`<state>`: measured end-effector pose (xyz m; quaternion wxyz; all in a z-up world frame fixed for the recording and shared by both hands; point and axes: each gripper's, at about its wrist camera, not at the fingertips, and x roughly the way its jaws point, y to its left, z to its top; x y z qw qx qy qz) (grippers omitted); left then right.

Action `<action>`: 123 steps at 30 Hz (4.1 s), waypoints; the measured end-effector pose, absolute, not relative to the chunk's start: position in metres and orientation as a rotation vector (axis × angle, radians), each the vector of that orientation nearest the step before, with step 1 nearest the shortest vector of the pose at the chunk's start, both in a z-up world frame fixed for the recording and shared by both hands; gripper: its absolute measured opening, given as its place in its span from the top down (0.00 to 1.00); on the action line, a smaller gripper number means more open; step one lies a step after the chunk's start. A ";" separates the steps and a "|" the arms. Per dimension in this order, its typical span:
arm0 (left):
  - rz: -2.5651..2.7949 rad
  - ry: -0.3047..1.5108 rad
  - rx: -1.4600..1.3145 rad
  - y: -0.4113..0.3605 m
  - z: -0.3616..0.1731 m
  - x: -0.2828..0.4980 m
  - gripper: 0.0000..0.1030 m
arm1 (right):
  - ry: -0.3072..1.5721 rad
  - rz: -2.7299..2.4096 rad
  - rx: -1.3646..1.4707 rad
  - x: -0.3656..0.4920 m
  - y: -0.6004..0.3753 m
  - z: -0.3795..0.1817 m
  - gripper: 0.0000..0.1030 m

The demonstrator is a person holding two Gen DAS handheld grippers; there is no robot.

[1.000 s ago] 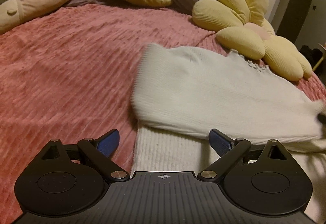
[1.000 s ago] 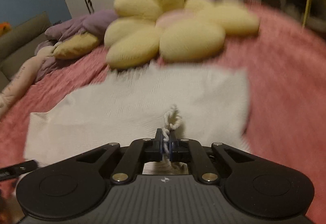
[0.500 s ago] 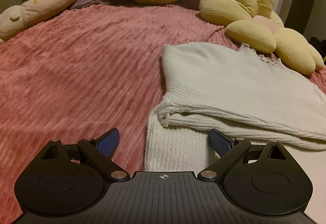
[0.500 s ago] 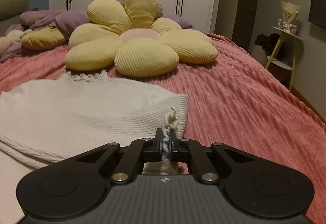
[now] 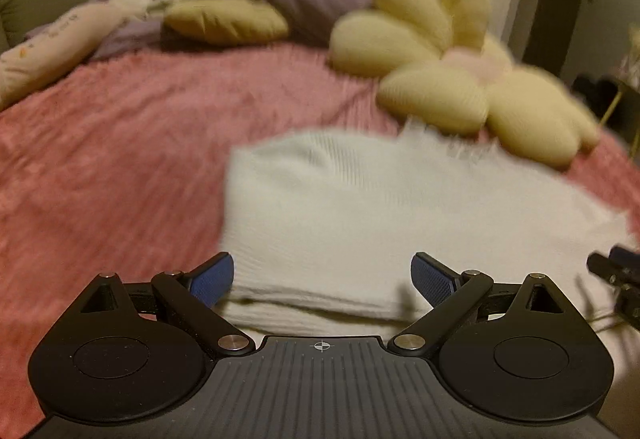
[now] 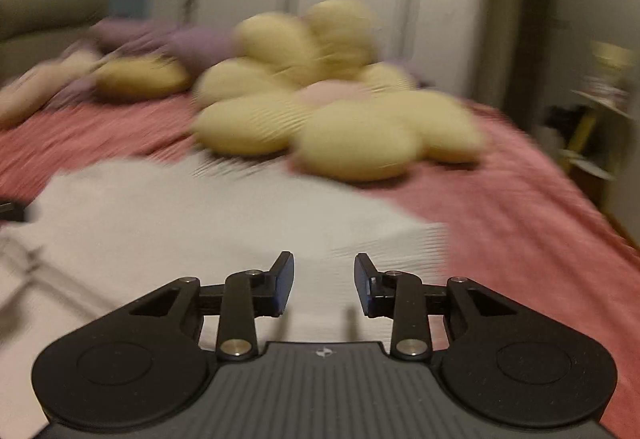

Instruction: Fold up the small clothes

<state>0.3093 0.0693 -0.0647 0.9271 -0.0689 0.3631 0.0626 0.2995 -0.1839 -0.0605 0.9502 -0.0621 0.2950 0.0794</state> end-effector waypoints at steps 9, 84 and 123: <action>0.083 0.711 -0.063 0.070 -0.092 0.309 0.00 | 0.627 0.038 -0.189 0.312 -0.208 -0.080 0.70; -0.228 1.127 -0.645 0.169 -0.073 0.039 0.87 | 1.055 0.315 0.824 0.005 -0.341 -0.082 0.79; -0.082 0.901 -0.309 0.145 -0.053 0.218 0.35 | 0.819 0.197 0.325 0.220 -0.301 -0.051 0.45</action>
